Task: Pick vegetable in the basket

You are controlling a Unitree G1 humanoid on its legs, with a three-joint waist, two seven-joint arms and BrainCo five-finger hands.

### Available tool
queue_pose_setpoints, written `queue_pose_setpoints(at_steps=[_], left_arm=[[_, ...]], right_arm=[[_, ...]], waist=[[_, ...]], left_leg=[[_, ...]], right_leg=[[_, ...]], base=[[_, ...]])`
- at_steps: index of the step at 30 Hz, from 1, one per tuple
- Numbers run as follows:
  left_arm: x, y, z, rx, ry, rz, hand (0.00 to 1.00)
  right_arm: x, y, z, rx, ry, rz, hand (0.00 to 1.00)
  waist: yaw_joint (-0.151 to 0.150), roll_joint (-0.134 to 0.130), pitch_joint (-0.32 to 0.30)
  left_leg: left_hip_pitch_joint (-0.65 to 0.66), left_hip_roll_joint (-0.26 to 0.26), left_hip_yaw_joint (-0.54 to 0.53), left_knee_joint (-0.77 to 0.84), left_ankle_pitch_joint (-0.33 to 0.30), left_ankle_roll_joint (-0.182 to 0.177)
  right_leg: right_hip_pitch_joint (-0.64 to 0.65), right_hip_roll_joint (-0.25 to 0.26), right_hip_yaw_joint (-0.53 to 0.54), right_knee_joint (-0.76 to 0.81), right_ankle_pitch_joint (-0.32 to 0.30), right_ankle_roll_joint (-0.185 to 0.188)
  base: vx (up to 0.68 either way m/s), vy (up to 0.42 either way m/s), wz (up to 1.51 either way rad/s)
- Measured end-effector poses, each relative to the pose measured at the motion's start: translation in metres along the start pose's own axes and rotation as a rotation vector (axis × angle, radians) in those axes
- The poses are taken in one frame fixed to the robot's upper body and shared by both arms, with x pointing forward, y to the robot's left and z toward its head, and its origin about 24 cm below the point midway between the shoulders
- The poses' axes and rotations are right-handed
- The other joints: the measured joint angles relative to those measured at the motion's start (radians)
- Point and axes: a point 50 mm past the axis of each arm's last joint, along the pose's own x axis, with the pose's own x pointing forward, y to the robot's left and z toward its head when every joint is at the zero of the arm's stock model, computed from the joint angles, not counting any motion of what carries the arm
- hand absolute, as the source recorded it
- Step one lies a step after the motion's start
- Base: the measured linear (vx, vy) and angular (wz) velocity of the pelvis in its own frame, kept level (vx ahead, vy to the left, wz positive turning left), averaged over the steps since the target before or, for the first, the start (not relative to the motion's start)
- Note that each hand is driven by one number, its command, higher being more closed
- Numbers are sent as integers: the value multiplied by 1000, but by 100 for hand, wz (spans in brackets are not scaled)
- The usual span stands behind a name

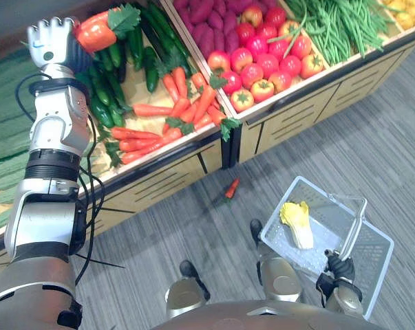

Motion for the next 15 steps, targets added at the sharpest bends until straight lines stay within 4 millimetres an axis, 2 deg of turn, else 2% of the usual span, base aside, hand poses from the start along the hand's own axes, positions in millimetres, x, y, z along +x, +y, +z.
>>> queue_pose_setpoints(at_steps=[4,5,7,9,11,12,13,14,15], left_arm=[[-16,-6,14,-34,-61,2,100],[-26,-14,23,-70,-83,-16,100],[-48,-30,43,-151,-136,-58,100],[-86,-50,80,-288,-232,-142,100],[-117,-67,100,-364,-269,-233,100],[-141,-80,114,-436,-290,-317,100],[-167,-90,125,-498,-294,-398,100],[-178,-94,130,-521,-298,-435,100],[-193,-99,139,-550,-312,-491,100]], right_arm=[[0,1,0,-1,9,6,100],[0,0,0,-1,11,5,100],[-1,-1,-1,1,13,3,100],[-5,0,5,26,-18,1,100],[-6,3,14,41,-56,10,100],[-5,9,25,49,-98,28,100],[-5,13,34,48,-136,43,100],[-5,16,39,43,-156,53,100],[-6,19,45,37,-186,67,100]], waist=[[0,-9,-20],[-1,-11,-21],[-5,-14,-43],[-6,-15,-46],[-6,-15,-46],[-4,-16,-45],[-4,-13,-45],[-3,-7,-41],[-4,-1,-42]], left_leg=[[15,-17,0,-1,-5,8],[30,-21,0,-6,-5,8],[40,-30,1,-18,-5,9],[54,-40,13,-19,-9,11],[74,-46,47,-18,-20,8],[94,-50,84,-19,-30,8],[118,-48,135,-18,-39,9],[131,-42,158,-14,-38,12],[144,-33,195,-6,-45,16]], right_leg=[[14,-17,1,0,-1,3],[28,-19,1,0,-3,4],[32,-25,1,0,-9,12],[34,-31,14,1,-12,17],[26,-29,51,15,-17,22],[6,-33,30,24,-45,1],[-9,-55,-76,54,-69,-38],[-16,-68,-153,81,-81,-83],[-45,-95,-288,135,-96,-162]], base=[[-5,31,1],[0,0,0],[0,0,0],[-8,22,-14],[-17,23,-54],[-39,40,-109],[-18,46,-106],[13,61,-113],[70,69,-123]])
